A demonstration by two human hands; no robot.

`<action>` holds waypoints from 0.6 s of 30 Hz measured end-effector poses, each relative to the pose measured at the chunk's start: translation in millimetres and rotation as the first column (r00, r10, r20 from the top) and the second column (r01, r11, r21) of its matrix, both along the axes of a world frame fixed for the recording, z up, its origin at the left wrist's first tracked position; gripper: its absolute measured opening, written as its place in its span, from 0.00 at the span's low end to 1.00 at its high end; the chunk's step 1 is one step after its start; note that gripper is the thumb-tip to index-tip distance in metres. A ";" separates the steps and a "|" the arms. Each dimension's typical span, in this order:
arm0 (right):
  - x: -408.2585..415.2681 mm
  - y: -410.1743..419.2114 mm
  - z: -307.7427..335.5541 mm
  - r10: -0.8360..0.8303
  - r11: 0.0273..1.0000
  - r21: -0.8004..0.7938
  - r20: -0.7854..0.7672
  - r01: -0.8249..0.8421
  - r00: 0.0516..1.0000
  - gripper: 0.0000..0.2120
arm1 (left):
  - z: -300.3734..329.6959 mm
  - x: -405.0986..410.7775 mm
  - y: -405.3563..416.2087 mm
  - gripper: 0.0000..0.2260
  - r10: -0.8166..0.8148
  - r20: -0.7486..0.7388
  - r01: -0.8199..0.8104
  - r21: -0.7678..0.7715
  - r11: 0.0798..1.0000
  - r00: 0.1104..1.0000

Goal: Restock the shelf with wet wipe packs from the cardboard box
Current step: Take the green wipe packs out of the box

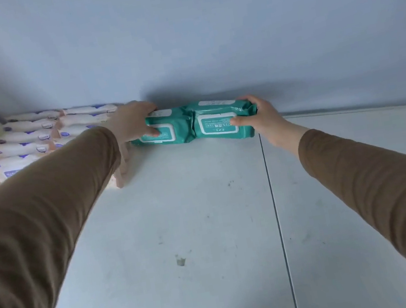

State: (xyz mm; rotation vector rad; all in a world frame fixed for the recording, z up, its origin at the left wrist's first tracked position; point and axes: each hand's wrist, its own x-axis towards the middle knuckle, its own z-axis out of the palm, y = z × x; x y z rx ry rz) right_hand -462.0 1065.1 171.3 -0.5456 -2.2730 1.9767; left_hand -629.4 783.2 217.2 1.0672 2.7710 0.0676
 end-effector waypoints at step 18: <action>-28.3 -10.0 -42.6 -0.336 0.941 0.055 0.004 0.335 0.942 0.22 | -35.1 -20.7 -7.1 0.20 0.061 -0.198 -0.009 0.257 0.966 0.978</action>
